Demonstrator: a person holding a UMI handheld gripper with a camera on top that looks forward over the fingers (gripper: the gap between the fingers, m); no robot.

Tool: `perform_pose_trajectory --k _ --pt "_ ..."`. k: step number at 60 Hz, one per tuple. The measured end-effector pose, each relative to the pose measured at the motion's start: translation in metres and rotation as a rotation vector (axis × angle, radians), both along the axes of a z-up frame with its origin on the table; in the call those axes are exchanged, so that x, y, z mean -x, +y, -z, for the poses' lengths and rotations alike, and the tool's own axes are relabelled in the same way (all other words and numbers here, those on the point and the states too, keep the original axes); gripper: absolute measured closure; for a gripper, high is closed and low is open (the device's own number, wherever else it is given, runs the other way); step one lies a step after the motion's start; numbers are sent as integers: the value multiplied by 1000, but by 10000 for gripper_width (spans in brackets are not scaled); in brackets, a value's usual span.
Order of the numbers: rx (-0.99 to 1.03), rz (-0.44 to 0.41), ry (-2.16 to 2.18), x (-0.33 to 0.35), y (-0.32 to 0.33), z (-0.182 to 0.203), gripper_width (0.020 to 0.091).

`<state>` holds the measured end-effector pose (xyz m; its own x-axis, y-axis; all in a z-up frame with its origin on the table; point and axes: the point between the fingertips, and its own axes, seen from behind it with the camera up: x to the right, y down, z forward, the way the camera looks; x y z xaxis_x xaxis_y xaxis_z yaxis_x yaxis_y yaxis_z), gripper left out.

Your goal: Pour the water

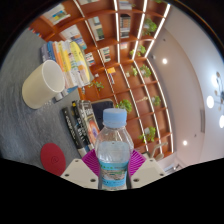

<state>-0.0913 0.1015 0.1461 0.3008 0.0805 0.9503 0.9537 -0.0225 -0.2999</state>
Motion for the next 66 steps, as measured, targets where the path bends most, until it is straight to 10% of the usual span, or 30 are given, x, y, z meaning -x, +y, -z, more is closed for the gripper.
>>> perform_pose_trajectory --k 38,66 --pt "-306 -155 -962 138 13 -23 787" --pt "240 -95 405 74 3 14 755"
